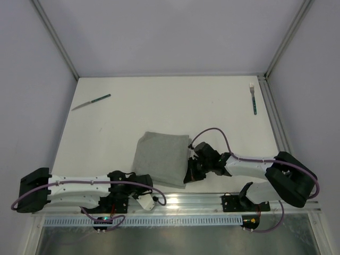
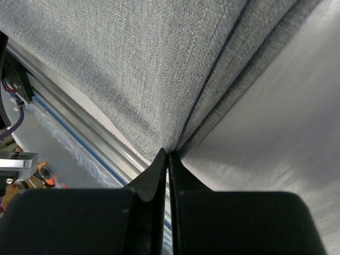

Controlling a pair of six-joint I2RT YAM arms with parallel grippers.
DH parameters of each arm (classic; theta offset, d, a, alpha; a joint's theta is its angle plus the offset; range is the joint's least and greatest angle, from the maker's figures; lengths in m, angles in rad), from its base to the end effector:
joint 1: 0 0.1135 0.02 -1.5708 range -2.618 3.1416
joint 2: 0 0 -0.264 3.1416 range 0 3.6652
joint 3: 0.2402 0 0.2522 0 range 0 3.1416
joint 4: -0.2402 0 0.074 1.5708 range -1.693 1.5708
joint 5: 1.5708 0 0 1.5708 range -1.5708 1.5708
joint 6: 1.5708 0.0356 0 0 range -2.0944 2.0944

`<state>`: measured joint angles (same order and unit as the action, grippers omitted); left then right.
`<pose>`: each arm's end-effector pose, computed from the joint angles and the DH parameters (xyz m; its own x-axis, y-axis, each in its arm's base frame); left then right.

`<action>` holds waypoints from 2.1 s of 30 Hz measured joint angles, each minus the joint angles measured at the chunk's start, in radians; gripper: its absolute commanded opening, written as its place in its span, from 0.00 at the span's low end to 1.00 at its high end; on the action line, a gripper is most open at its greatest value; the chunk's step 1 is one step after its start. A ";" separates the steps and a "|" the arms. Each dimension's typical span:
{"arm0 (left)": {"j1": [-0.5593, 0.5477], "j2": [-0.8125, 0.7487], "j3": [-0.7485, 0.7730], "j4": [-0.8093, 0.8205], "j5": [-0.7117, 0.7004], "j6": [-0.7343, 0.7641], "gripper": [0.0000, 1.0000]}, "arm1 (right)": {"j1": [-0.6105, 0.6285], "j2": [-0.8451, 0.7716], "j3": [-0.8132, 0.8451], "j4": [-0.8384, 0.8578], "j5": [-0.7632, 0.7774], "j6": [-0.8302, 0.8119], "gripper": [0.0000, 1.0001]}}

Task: Fold the napkin into a case and place the utensils inside
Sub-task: Smooth out the lower triangle-folded napkin at the center of the board, then rotate the lower triangle-folded napkin at the center of the board.

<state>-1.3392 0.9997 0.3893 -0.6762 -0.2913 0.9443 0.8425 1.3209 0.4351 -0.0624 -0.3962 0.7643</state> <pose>0.0427 -0.1366 0.1406 0.6111 0.7894 0.0589 0.7143 -0.5820 0.3888 0.1352 0.1722 0.1308 -0.9704 -0.1289 -0.2040 -0.2309 0.7416 0.6299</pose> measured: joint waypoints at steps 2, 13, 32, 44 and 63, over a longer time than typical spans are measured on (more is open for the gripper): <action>0.000 -0.031 0.008 -0.031 0.026 -0.001 0.32 | -0.002 0.024 -0.002 0.010 -0.012 0.003 0.03; 0.004 -0.195 0.158 -0.289 0.216 -0.003 0.53 | -0.002 0.029 0.015 -0.014 -0.020 -0.017 0.38; 0.802 0.163 0.531 -0.417 0.419 -0.238 0.56 | -0.328 0.023 0.340 -0.295 0.026 -0.248 0.63; 1.054 0.739 0.892 -0.396 0.642 -0.522 0.60 | -0.420 0.384 0.526 -0.210 0.032 -0.360 0.63; 0.972 0.940 0.915 -0.222 0.598 -0.706 0.30 | -0.426 0.418 0.474 -0.141 -0.006 -0.379 0.08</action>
<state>-0.3672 1.9396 1.3041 -0.8986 0.3069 0.2386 0.4168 1.7393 0.9089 -0.2031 -0.4023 0.3851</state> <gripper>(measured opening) 0.316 0.099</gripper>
